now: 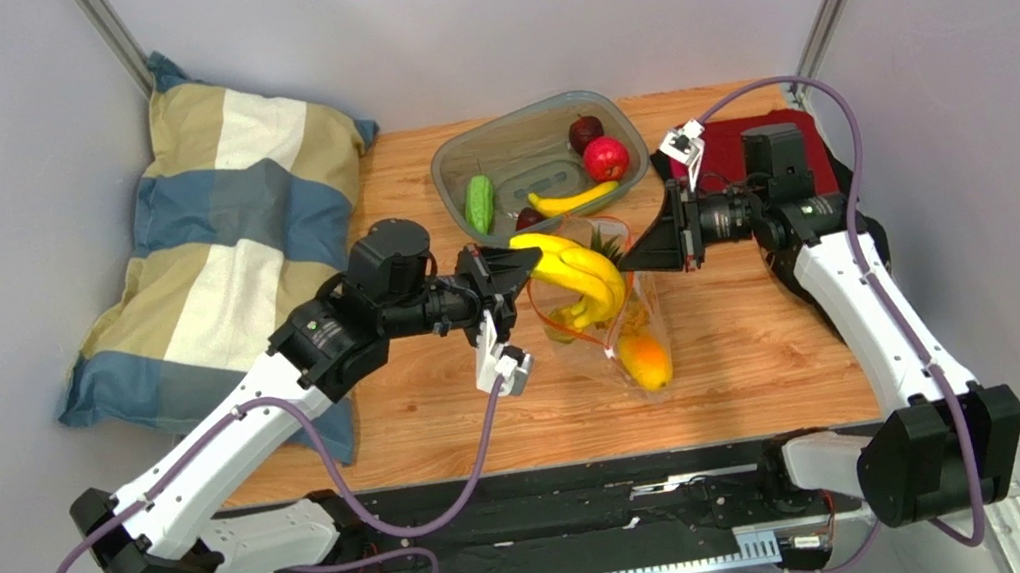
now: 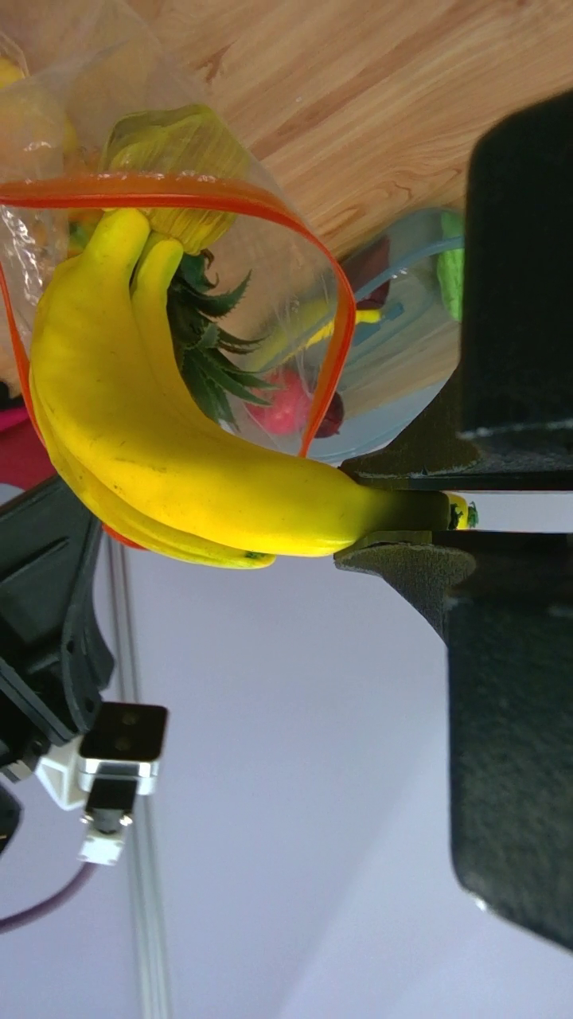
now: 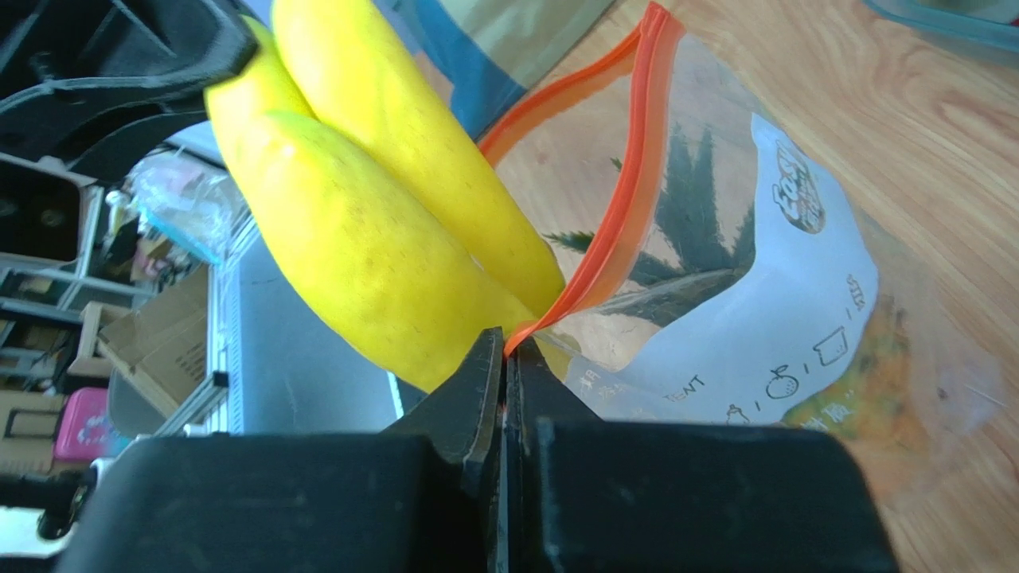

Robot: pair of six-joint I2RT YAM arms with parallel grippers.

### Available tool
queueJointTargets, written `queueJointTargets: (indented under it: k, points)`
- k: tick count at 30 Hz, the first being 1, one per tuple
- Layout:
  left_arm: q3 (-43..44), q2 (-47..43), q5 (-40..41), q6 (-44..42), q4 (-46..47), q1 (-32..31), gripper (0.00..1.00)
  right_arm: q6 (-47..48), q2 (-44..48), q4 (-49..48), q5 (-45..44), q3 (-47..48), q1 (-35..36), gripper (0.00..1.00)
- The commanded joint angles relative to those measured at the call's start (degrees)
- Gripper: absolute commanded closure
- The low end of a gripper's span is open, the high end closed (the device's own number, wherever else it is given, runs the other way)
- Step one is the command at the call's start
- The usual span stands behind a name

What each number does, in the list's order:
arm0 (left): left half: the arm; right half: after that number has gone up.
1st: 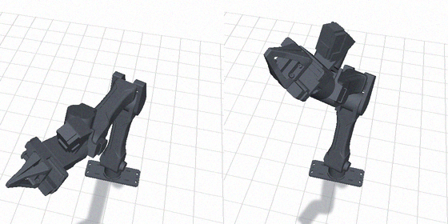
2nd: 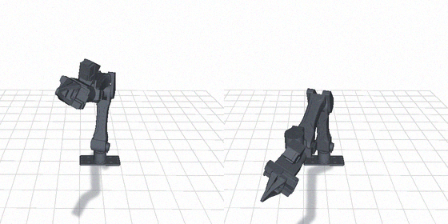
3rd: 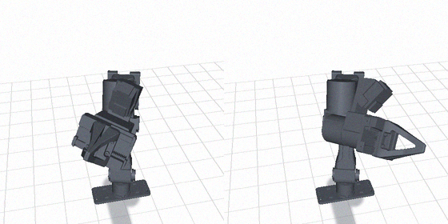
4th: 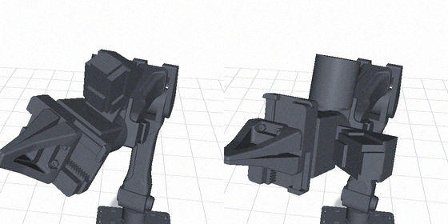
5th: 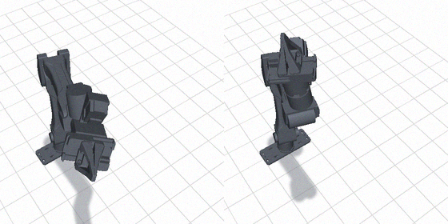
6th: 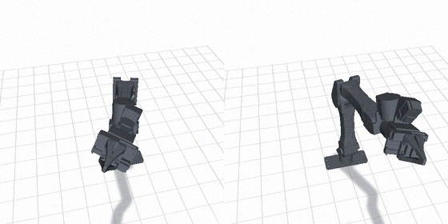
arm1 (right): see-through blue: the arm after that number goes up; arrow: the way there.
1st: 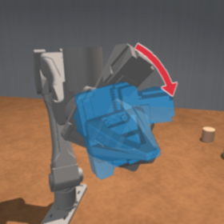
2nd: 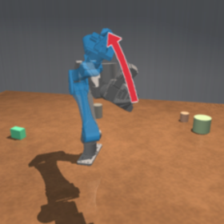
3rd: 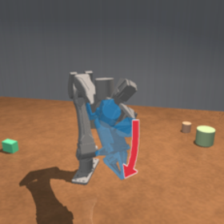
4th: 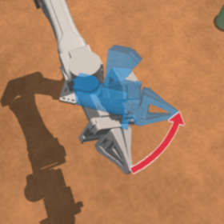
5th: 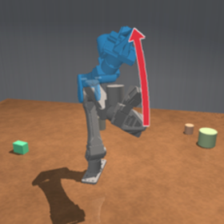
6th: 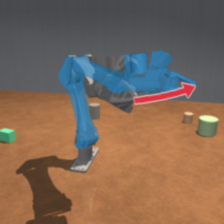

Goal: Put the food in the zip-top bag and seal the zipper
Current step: Place the fake fruit in the zipper food storage bag.

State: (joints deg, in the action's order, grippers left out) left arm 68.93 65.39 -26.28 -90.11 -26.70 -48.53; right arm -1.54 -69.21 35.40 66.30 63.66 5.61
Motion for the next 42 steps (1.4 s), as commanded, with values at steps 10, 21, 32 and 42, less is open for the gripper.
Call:
queueJointTargets:
  k: [10,21,32,42]
  points:
    - [-1.6,4.92,-16.43,-8.96,0.33,-0.69,1.0,59.76,-14.96,53.97,15.26,15.5,0.9,1.0]
    - [2.09,10.99,-19.77,-4.82,0.86,-0.77,0.38,66.49,-17.19,60.14,15.87,15.97,1.25,1.0]
    - [8.24,3.71,-17.4,-2.51,-25.28,2.56,0.1,66.76,-17.71,60.14,15.52,15.62,1.07,1.0]
    - [17.82,15.12,-13.62,-11.94,-45.47,3.18,0.23,66.49,-17.54,60.14,15.87,15.44,1.07,1.0]
